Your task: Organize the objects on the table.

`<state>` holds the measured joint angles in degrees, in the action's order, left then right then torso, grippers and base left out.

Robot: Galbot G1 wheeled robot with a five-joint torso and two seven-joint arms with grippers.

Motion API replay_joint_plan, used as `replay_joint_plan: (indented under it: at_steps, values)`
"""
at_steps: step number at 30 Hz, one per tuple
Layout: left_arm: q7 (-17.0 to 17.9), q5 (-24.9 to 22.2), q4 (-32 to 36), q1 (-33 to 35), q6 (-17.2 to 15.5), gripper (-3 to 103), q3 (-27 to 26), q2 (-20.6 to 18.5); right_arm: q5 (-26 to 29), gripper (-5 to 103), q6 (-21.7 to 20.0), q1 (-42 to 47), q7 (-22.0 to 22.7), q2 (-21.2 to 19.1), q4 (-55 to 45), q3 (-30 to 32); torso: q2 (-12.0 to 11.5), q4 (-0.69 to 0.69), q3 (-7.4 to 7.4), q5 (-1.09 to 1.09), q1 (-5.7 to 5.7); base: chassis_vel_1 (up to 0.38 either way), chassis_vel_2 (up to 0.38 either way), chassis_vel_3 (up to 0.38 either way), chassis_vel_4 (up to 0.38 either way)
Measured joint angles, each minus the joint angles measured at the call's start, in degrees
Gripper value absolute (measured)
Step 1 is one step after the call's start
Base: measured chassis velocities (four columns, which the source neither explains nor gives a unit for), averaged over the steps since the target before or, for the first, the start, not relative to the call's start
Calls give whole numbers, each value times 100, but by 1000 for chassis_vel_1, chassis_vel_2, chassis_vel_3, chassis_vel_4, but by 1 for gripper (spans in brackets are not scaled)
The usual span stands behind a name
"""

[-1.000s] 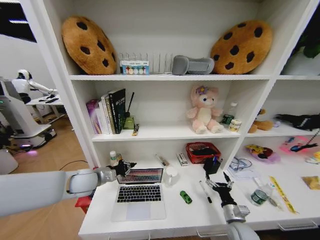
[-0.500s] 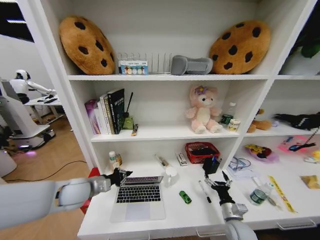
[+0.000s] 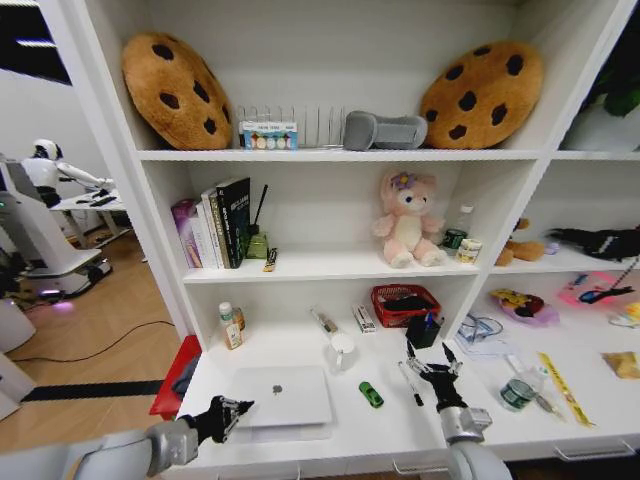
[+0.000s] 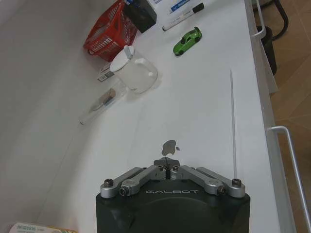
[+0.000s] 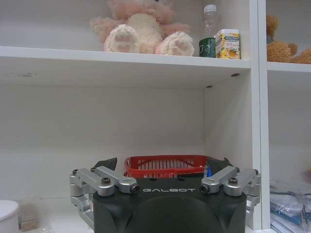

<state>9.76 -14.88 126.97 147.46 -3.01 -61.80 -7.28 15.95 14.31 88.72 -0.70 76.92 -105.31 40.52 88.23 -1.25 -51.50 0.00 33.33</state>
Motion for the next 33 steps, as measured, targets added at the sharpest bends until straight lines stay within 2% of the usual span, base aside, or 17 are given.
replay_joint_plan:
  at_steps: [7, 9, 10, 12, 13, 16, 17, 19, 20, 22, 23, 26, 27, 28, 29, 30, 33]
  values:
    - [-7, 16, 78, -227, 115, -3, 89, 384, -18, 100, -41, 55, 15, -1, -115, 34, 0, 0, 0, 0, 0, 0, 0, 0, 0]
    - [-13, -77, 114, -726, 206, 8, 304, 903, -2, 100, -46, 73, 16, -49, -136, 40, 0, 1, 0, 0, 0, 0, 0, 0, 0]
    - [-13, -77, 114, -726, 206, 8, 304, 903, -2, 100, -46, 73, 16, -49, -136, 40, 0, 1, 0, 0, 0, 0, 0, 0, 0]
    - [-71, -206, 144, -1042, 315, 19, 288, 1567, 50, 100, -59, 86, 15, -107, -158, -1, 0, 2, 0, 0, 0, 0, 0, 0, 0]
    - [-71, -206, 144, -1042, 315, 19, 288, 1567, 50, 100, -59, 86, 15, -107, -158, -1, 0, 2, 0, 0, 0, 0, 0, 0, 0]
    - [-183, -377, 122, -1454, 440, 29, 252, 2525, 75, 100, -76, 86, 12, -184, -183, -75, 0, 2, 0, 0, 0, 0, 0, 0, 0]
    - [-183, -377, 122, -1454, 440, 29, 252, 2525, 75, 100, -76, 86, 12, -184, -183, -75, 0, 2, 0, 0, 0, 0, 0, 0, 0]
    - [-231, -561, 40, -1942, 516, 45, 333, 3388, 89, 100, -86, 90, 9, -260, -216, -115, 0, 2, 0, -1, 0, 0, 0, 0, 0]
    - [-231, -561, 40, -1942, 516, 45, 333, 3388, 89, 100, -86, 90, 9, -260, -216, -115, 0, 2, 0, -1, 0, 0, 0, 0, 0]
    - [-176, -964, -16, -2523, 526, 56, 387, 4328, 112, 100, -91, 147, -4, -346, -248, -134, 0, 3, 0, -1, 0, 0, 0, 0, 0]
    - [-176, -964, -16, -2523, 526, 56, 387, 4328, 112, 100, -91, 147, -4, -346, -248, -134, 0, 3, 0, -1, 0, 0, 0, 0, 0]
    - [-46, -1436, -99, -3063, 465, 67, 384, 5313, 186, 100, -83, 283, -21, -408, -255, -133, 0, 0, 0, 1, 0, 0, 0, 0, 0]
    - [-46, -1436, -99, -3063, 465, 67, 384, 5313, 186, 100, -83, 283, -21, -408, -255, -133, 0, 0, 0, 1, 0, 0, 0, 0, 0]
    - [5, -1577, -168, -3250, 458, 78, 363, 5746, 218, 100, -58, 386, -41, -435, -256, -132, 0, 0, 0, -1, 0, 0, 0, 0, 0]
    - [21, -1648, -205, -3336, 453, 78, 338, 5977, 233, 100, -38, 439, -62, -452, -256, -131, 0, 0, 0, -1, 0, 0, 0, 0, 0]
    - [21, -1648, -205, -3336, 453, 78, 338, 5977, 233, 100, -38, 439, -62, -452, -256, -131, 0, 0, 0, -1, 0, 0, 0, 0, 0]
    - [91, -1797, -388, -3626, 462, 95, 161, 6539, 435, 100, 2, 663, -200, -515, -331, -125, 0, 1, 0, 1, 1, 0, 0, 0, 0]
